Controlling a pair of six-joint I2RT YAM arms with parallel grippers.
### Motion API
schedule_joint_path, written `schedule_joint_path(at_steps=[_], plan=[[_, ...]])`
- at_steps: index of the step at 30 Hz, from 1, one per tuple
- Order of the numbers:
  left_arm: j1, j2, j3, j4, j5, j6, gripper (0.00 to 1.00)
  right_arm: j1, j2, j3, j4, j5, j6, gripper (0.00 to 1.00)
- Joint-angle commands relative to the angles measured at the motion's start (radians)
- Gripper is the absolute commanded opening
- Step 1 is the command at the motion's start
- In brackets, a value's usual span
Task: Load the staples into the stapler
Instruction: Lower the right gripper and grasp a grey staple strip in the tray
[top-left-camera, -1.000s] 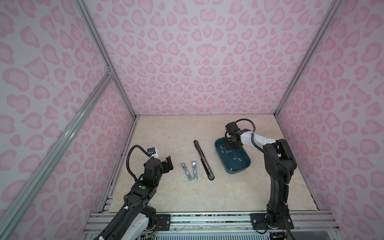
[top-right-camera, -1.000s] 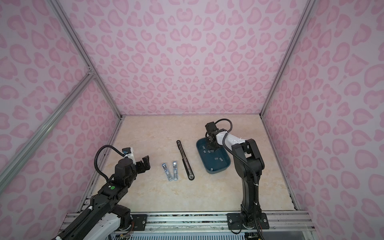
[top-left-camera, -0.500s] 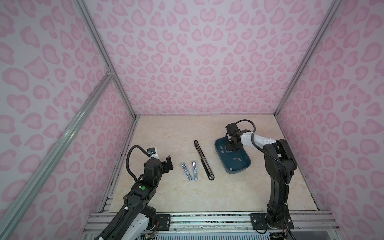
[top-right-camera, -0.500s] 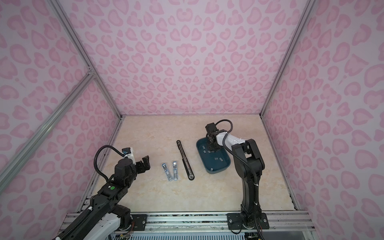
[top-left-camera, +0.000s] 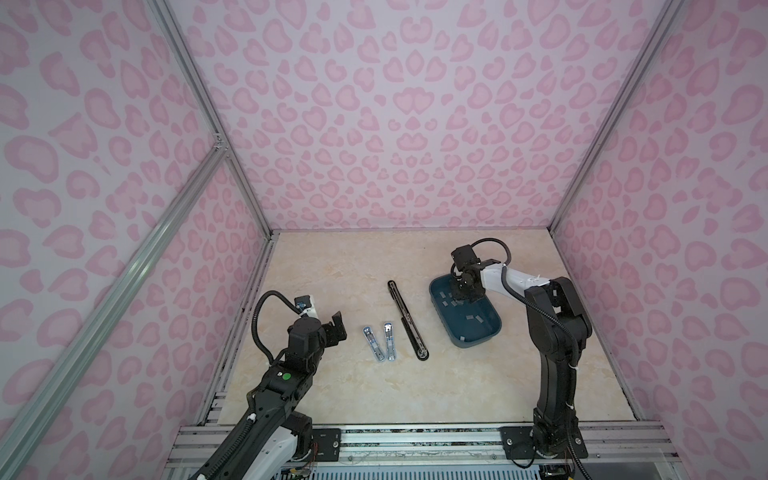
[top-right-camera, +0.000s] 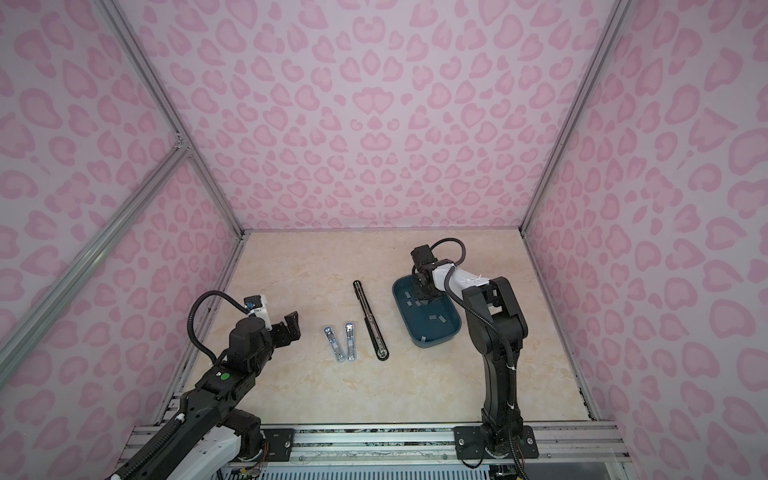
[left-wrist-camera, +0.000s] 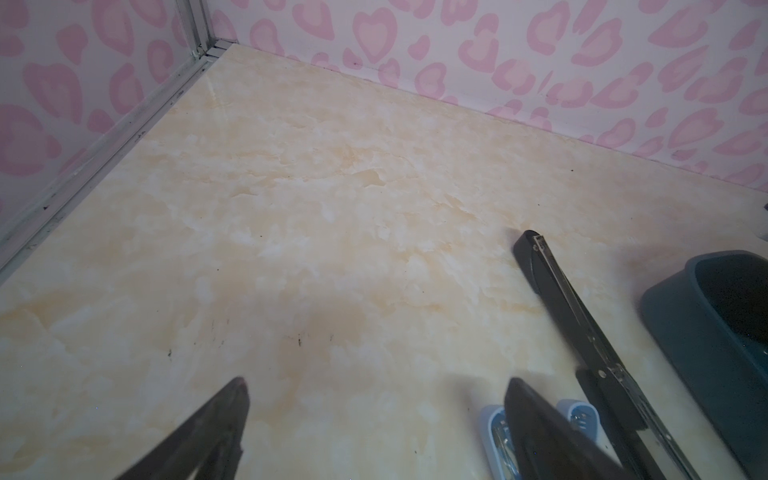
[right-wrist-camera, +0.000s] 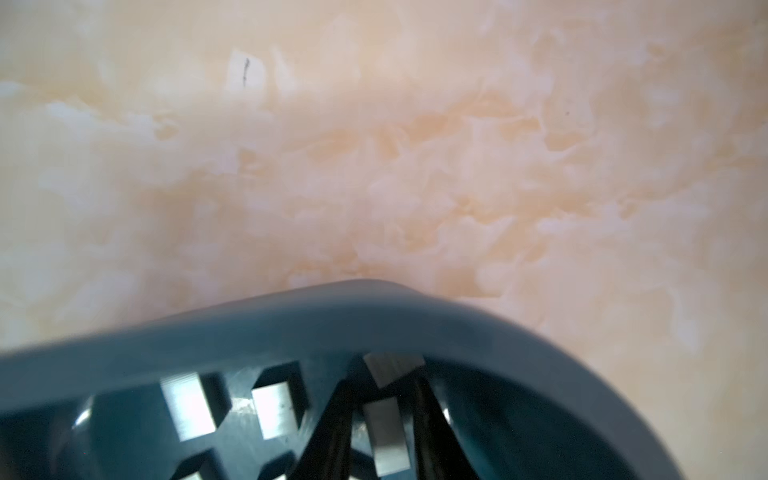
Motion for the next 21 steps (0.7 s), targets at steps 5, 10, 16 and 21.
schedule_joint_path(at_steps=[5, 10, 16, 21], plan=[[0.000, -0.001, -0.002, 0.036, 0.008, 0.005, 0.97, -0.001, 0.012, -0.006, -0.034, -0.014, 0.007, 0.20], [0.001, -0.007, -0.004, 0.036, 0.009, 0.005, 0.97, -0.001, -0.001, -0.015, -0.034, -0.013, 0.010, 0.20], [0.000, -0.010, -0.006, 0.036, 0.013, 0.004, 0.97, 0.000, -0.010, -0.024, -0.034, -0.012, 0.012, 0.25], [0.001, -0.011, -0.006, 0.037, 0.013, 0.005, 0.97, -0.001, -0.016, -0.035, -0.029, -0.015, 0.013, 0.25]])
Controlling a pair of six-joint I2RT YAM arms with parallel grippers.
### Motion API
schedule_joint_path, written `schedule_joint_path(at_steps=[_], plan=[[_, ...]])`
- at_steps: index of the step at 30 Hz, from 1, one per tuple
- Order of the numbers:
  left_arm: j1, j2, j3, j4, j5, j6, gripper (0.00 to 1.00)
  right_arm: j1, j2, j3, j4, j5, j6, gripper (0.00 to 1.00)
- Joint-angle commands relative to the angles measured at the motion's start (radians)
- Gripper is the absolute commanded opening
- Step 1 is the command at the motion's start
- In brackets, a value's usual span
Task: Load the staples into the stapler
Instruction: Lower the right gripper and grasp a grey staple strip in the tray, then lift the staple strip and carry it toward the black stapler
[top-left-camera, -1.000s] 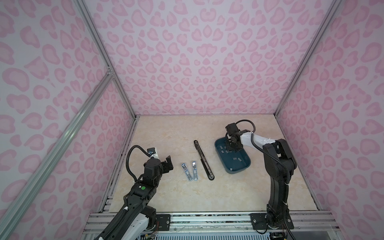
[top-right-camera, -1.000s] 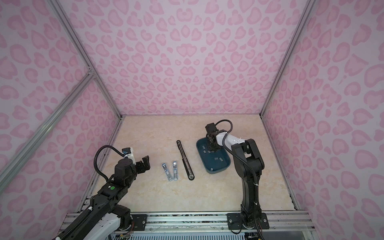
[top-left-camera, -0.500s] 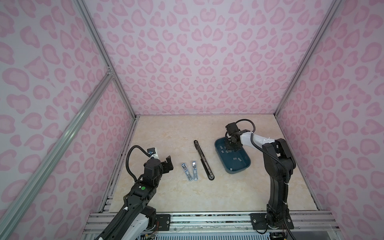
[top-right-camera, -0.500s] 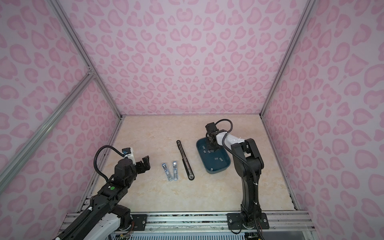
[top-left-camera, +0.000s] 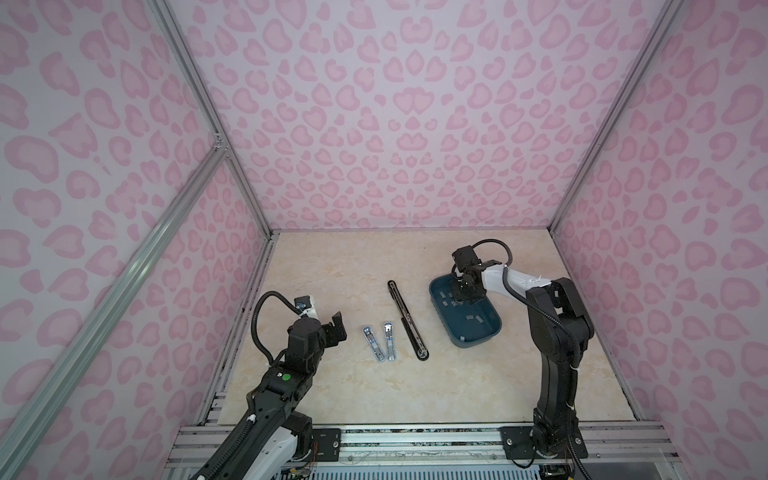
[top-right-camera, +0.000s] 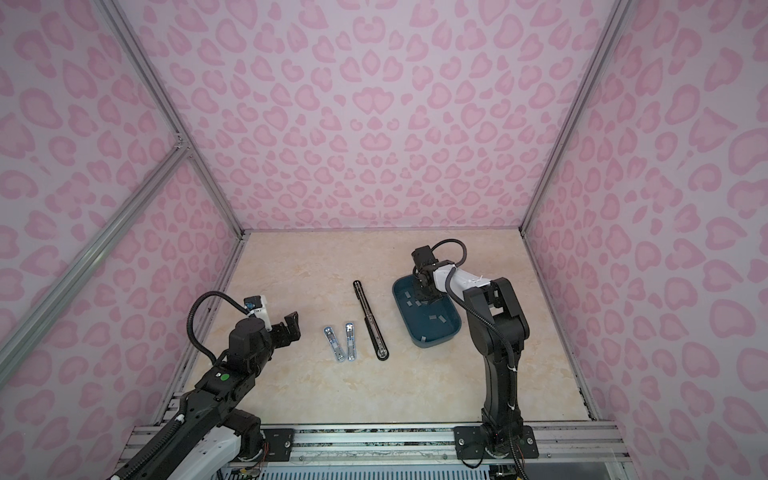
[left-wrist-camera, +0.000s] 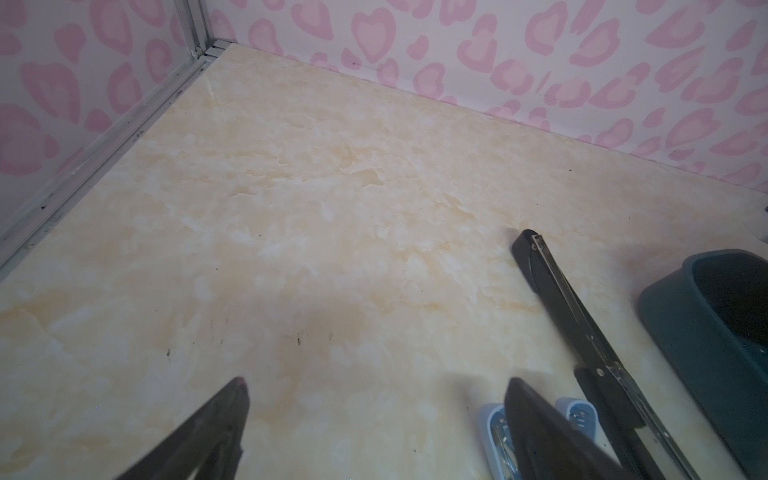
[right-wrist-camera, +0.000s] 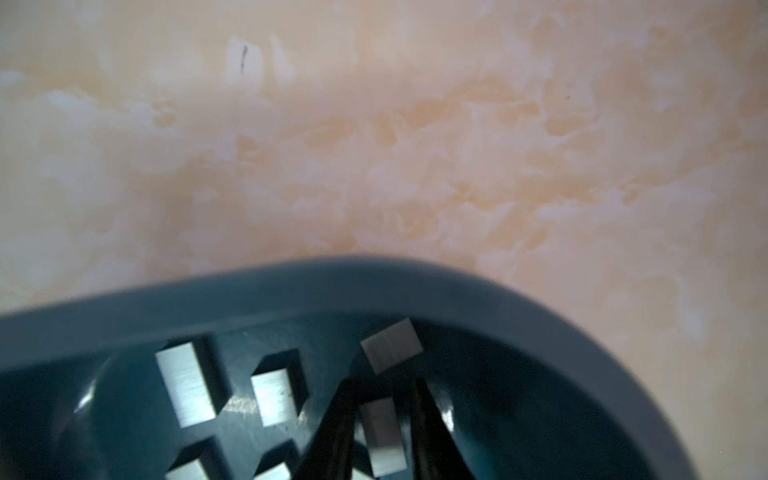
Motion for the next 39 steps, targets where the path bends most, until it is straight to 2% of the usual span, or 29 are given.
schedule_joint_path(at_steps=[1, 14, 24, 32, 36, 39], plan=[[0.001, -0.003, -0.001, 0.037, 0.009, 0.005, 0.97, 0.000, 0.003, -0.012, -0.033, -0.004, 0.003, 0.25], [0.001, -0.001, -0.004, 0.045, 0.035, 0.009, 0.97, -0.001, -0.013, -0.025, -0.019, -0.006, 0.011, 0.18], [0.001, 0.055, 0.029, 0.020, 0.112, -0.010, 0.97, 0.011, -0.173, -0.080, -0.002, 0.038, 0.040, 0.18], [0.000, 0.114, 0.101, -0.035, 0.148, -0.059, 0.97, 0.128, -0.329, -0.118, -0.039, 0.138, 0.050, 0.17], [0.000, 0.068, 0.072, -0.047, 0.160, -0.073, 0.97, 0.230, -0.433, -0.198, 0.013, 0.184, 0.073, 0.17], [0.000, 0.002, 0.039, -0.061, 0.210, -0.107, 0.97, 0.305, -0.518, -0.270, 0.073, 0.210, 0.105, 0.18]])
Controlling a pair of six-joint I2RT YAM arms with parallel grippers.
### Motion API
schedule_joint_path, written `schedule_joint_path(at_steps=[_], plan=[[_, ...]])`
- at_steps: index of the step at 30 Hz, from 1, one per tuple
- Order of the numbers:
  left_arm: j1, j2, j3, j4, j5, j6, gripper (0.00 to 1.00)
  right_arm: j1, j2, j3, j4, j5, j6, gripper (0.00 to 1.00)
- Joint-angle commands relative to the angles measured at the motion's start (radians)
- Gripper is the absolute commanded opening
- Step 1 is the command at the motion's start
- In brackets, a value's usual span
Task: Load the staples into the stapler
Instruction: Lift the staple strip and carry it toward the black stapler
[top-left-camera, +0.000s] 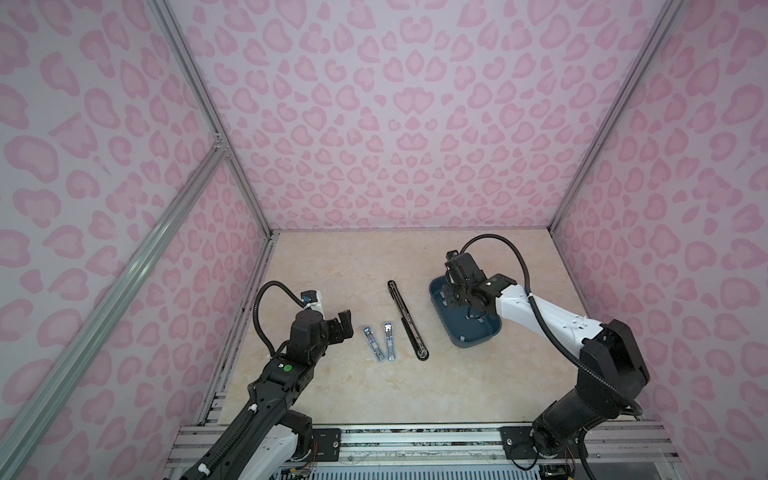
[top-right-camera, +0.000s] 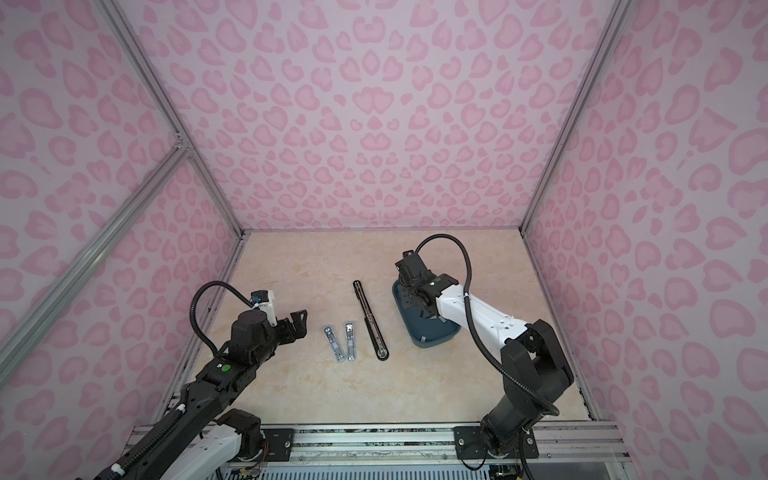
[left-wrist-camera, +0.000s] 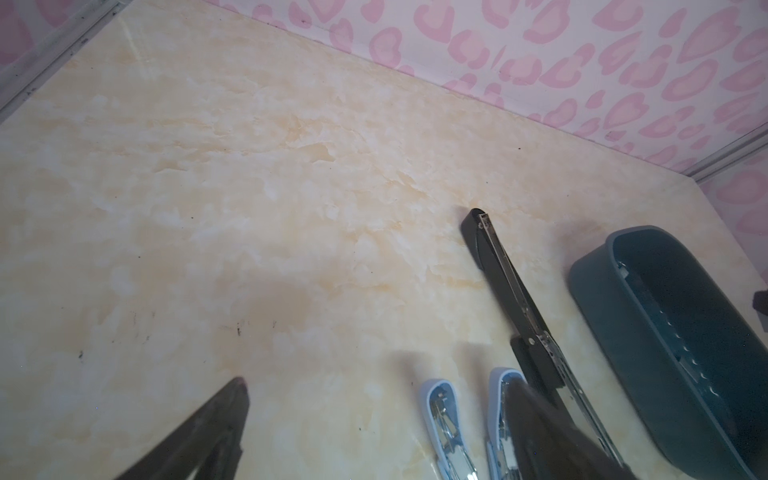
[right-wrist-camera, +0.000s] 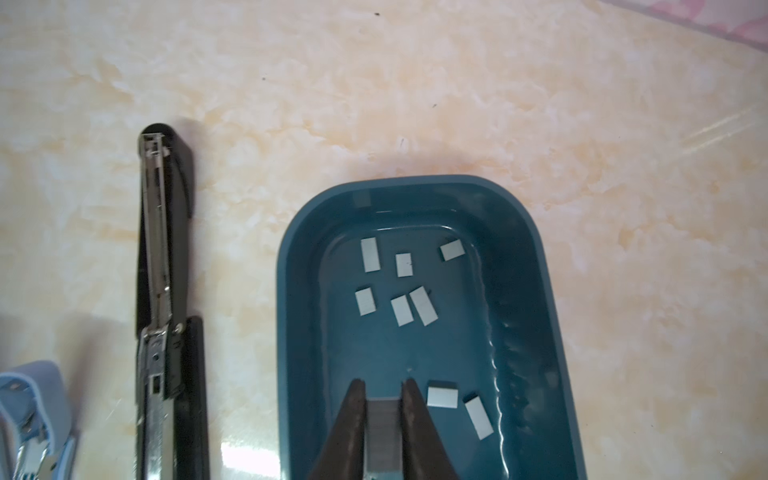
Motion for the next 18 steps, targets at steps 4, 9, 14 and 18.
schedule_joint_path(at_steps=[4, 9, 14, 18], plan=[[0.001, -0.149, -0.050, -0.059, 0.053, -0.167, 0.97, 0.128, -0.133, -0.144, 0.185, -0.019, 0.058, 0.17], [0.000, -0.266, -0.059, -0.115, 0.090, -0.468, 0.97, 0.247, -0.168, -0.210, 0.271, -0.002, 0.096, 0.16], [0.001, -0.393, -0.054, -0.098, 0.184, -0.450, 0.97, 0.335, -0.205, -0.269, 0.315, 0.058, 0.121, 0.16], [-0.001, -0.403, -0.106, 0.063, 0.212, -0.489, 0.97, 0.360, -0.218, -0.316, 0.348, 0.061, 0.146, 0.17]])
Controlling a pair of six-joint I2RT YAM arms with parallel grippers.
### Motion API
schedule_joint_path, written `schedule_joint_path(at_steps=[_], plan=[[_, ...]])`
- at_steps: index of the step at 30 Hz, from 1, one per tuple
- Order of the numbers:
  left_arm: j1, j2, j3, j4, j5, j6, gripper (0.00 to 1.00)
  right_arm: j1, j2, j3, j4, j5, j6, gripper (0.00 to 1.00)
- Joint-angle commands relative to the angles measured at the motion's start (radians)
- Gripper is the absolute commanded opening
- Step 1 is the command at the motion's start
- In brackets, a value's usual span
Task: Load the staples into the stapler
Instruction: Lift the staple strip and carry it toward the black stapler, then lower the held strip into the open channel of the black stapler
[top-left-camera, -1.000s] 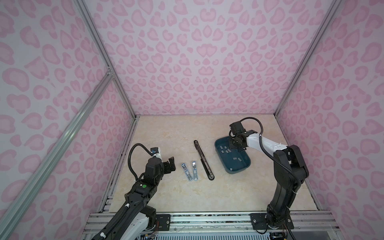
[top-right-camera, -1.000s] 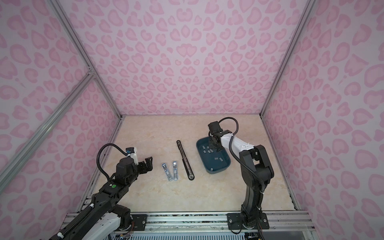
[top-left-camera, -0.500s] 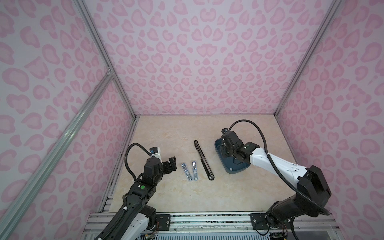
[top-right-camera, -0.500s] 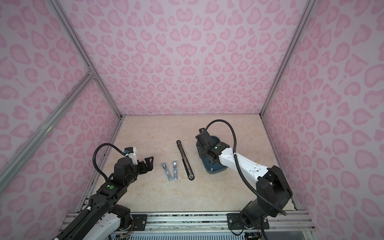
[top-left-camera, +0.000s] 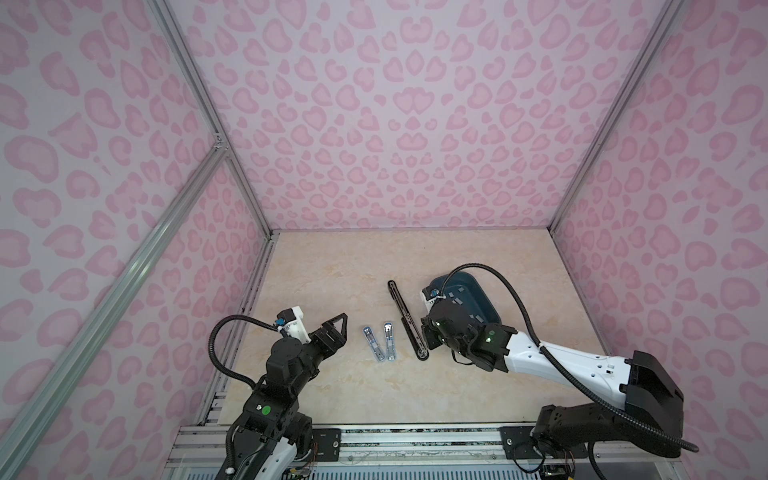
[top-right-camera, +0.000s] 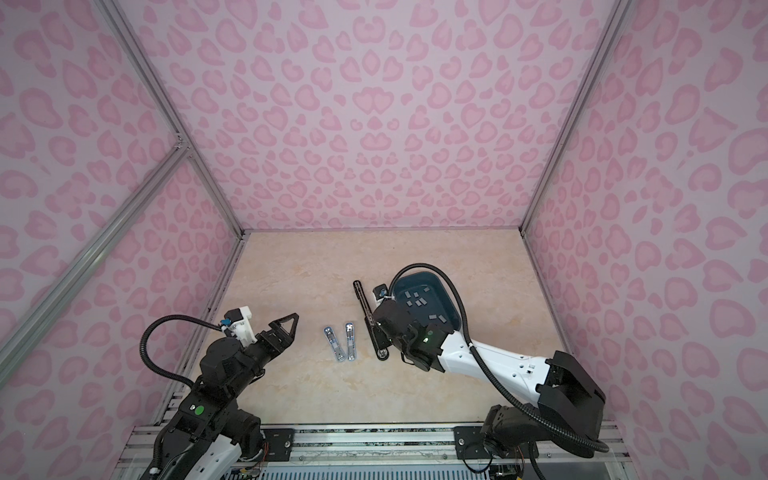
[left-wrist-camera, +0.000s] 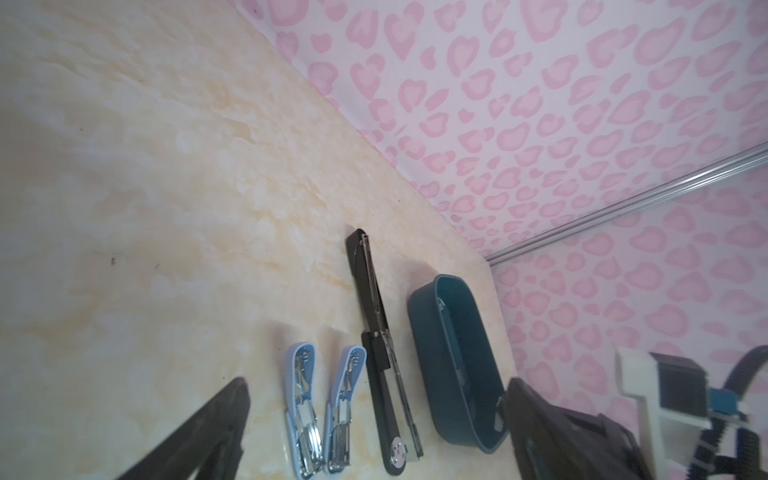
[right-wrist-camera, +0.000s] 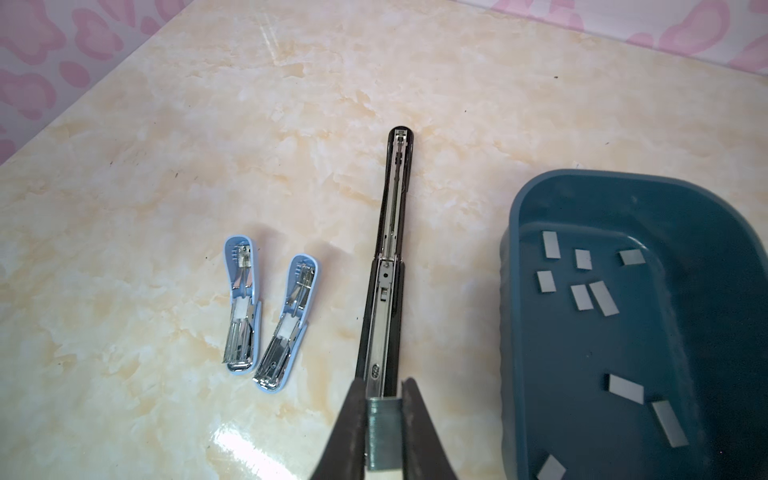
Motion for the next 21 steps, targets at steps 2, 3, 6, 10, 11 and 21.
schedule_joint_path(at_steps=[2, 3, 6, 10, 11, 21], plan=[[-0.001, 0.058, -0.087, 0.215, 0.044, -0.053, 0.97, 0.009, 0.011, -0.024, 0.046, 0.012, 0.037, 0.16], [0.000, 0.091, -0.106, 0.265, 0.055, -0.033, 0.97, 0.011, 0.018, -0.028, 0.047, 0.005, 0.040, 0.15], [-0.005, 0.208, -0.129, 0.368, 0.150, 0.071, 0.97, 0.016, 0.041, -0.055, 0.069, -0.001, 0.044, 0.15], [-0.065, 0.237, -0.153, 0.443, 0.115, 0.151, 0.97, 0.016, 0.095, -0.072, 0.129, -0.049, 0.063, 0.16], [-0.080, 0.236, -0.161, 0.451, 0.091, 0.154, 0.97, 0.015, 0.109, -0.064, 0.131, -0.071, 0.071, 0.15], [-0.097, 0.315, -0.108, 0.476, 0.140, 0.201, 0.97, 0.014, 0.114, -0.066, 0.127, -0.010, 0.061, 0.16]])
